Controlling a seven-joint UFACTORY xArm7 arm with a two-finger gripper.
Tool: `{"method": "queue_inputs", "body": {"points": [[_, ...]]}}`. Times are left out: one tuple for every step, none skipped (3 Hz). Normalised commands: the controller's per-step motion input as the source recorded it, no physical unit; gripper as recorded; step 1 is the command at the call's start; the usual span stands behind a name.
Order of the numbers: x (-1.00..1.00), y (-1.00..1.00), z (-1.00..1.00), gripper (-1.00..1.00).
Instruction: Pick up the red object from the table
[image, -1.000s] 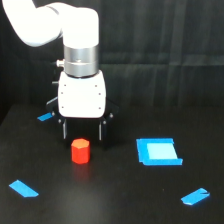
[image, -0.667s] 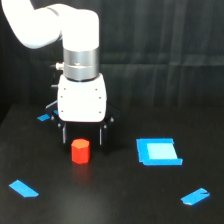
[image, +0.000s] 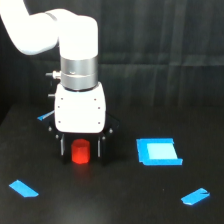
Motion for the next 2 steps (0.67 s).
{"method": "queue_inputs", "body": {"points": [[-0.02, 0.09, -0.22, -0.97], [0.01, 0.09, -0.13, -1.0]]}}
